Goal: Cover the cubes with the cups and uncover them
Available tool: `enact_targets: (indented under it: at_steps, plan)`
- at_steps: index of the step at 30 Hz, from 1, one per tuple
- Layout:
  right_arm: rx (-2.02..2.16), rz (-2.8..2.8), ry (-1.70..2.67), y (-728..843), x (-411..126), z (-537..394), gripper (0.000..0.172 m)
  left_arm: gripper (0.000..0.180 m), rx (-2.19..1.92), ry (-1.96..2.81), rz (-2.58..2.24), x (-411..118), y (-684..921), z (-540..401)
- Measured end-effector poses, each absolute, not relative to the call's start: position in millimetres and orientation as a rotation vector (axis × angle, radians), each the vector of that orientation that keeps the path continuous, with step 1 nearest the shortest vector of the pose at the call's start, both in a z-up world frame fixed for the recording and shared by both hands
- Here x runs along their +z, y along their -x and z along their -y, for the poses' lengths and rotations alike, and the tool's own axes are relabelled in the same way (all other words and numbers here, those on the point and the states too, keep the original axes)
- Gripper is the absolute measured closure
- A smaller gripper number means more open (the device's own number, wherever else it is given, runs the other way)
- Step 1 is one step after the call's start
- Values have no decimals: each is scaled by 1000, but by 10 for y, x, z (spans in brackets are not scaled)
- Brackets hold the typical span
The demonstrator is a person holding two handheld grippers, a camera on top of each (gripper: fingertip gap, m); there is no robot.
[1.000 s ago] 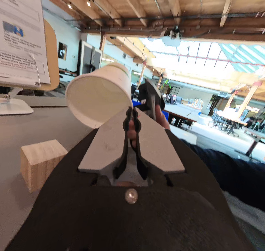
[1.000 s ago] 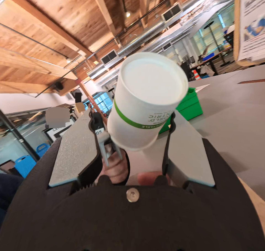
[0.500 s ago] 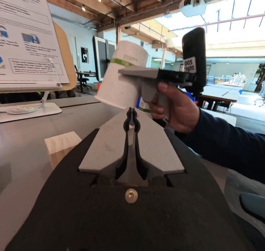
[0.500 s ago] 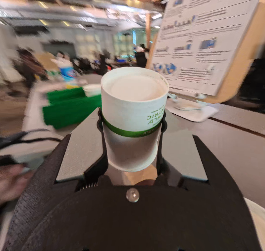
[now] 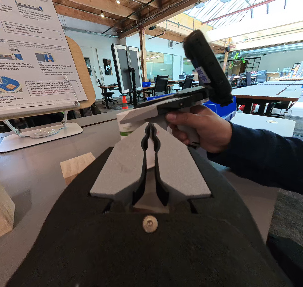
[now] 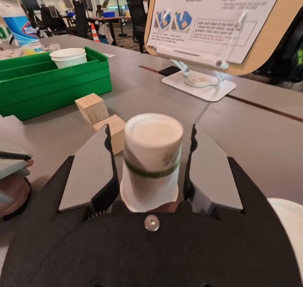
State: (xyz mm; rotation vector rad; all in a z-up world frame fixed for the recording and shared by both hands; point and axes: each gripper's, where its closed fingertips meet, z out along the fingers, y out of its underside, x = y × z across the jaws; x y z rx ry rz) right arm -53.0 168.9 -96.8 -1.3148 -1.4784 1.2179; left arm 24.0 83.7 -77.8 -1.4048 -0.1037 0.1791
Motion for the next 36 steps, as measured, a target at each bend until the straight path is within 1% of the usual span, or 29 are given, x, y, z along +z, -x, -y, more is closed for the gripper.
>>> enact_targets:
  at_steps: [2,6,10,14,20,36]
  plan:
    - [1166,1424,1258,506,-856,-1747,73,179,155,1415,113,-789,-227,-848]
    - [1173,1338,1151,421,-610,-1731,78,179,147,1402,124,-775,-212,-832]
    - [1192,1295,1081,365,-484,-1684,84,179,162,1406,117,-778,-223,-839]
    - [1171,1298,1060,362,-482,-1673,89,179,154,1410,118,-781,-222,-843]
    - [1143,1290,1096,401,-537,-1724,86,179,162,1404,119,-774,-222,-835]
    - [1217,1273,1150,435,-575,-1736,86,179,173,1399,114,-768,-229,-829]
